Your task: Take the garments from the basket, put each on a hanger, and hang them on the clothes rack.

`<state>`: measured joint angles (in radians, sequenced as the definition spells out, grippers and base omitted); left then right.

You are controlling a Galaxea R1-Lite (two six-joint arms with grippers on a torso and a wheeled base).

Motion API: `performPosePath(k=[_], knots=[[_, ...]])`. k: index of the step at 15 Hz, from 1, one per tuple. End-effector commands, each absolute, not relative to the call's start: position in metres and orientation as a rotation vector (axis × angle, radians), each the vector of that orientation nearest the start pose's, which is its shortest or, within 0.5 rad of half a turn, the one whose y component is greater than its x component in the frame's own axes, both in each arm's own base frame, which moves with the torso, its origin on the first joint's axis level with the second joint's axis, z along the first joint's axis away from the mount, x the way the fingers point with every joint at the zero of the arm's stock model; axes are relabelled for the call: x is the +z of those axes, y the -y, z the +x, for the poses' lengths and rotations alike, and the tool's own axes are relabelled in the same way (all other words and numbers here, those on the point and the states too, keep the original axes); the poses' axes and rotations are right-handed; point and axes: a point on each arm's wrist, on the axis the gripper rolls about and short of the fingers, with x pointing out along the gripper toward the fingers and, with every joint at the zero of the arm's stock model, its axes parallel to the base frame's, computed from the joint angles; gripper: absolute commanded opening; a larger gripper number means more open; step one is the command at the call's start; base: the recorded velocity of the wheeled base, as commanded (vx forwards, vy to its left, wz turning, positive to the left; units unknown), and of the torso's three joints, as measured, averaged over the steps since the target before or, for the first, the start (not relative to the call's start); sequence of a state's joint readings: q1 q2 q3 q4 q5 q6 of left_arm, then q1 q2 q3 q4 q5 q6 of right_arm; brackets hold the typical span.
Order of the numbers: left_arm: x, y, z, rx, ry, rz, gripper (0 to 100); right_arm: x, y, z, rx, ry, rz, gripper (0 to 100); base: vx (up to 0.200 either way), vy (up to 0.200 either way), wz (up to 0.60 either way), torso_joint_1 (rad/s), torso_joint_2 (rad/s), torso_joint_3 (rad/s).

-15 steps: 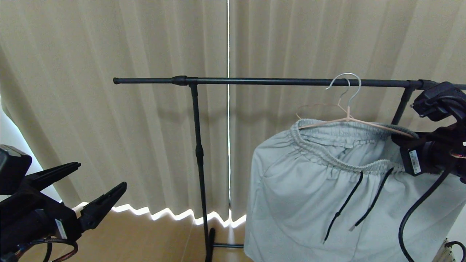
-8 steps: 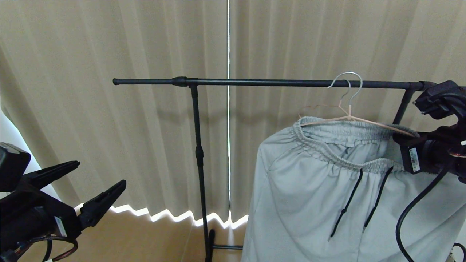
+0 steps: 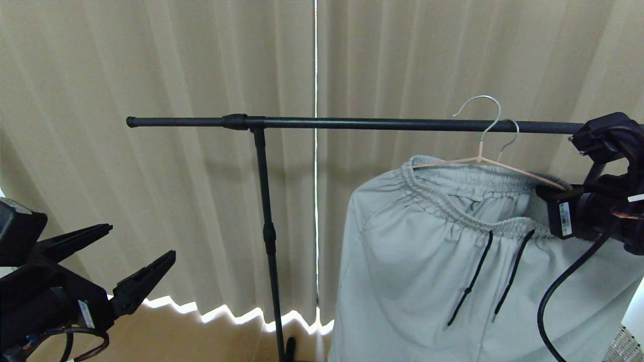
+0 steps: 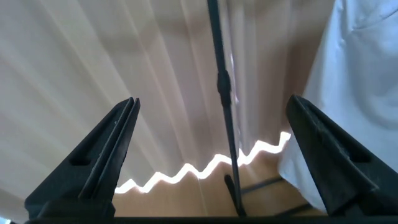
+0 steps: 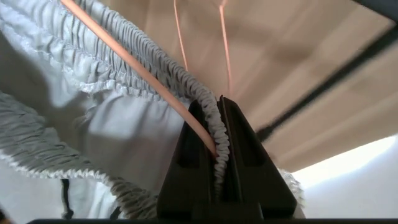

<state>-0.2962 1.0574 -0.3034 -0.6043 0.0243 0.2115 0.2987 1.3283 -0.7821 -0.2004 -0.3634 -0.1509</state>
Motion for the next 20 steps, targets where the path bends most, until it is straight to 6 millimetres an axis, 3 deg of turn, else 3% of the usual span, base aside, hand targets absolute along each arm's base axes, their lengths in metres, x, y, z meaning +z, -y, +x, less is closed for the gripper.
performPosePath(k=[1,6,13,20], knots=[[0.181,0.038,0.128,-0.286,-0.123,0.235,100,0.226,-0.06,0.21,-0.022,-0.349,-0.265,0,0.2,0.0,0.0,0.007,0.0,0.002],[0.18,0.038,0.127,-0.287,-0.124,0.239,100,0.22,-0.067,0.231,-0.082,-0.366,-0.284,0,0.08,0.0,0.0,0.001,0.0,0.002],[0.181,0.038,0.127,-0.286,-0.121,0.236,100,0.201,-0.1,0.256,-0.154,-0.388,-0.356,0,0.0,0.0,0.0,0.0,0.0,0.0],[0.181,0.038,0.127,-0.285,-0.121,0.236,100,0.192,-0.125,0.257,-0.106,-0.398,-0.392,0,0.0,0.0,0.0,0.0,0.0,0.0]])
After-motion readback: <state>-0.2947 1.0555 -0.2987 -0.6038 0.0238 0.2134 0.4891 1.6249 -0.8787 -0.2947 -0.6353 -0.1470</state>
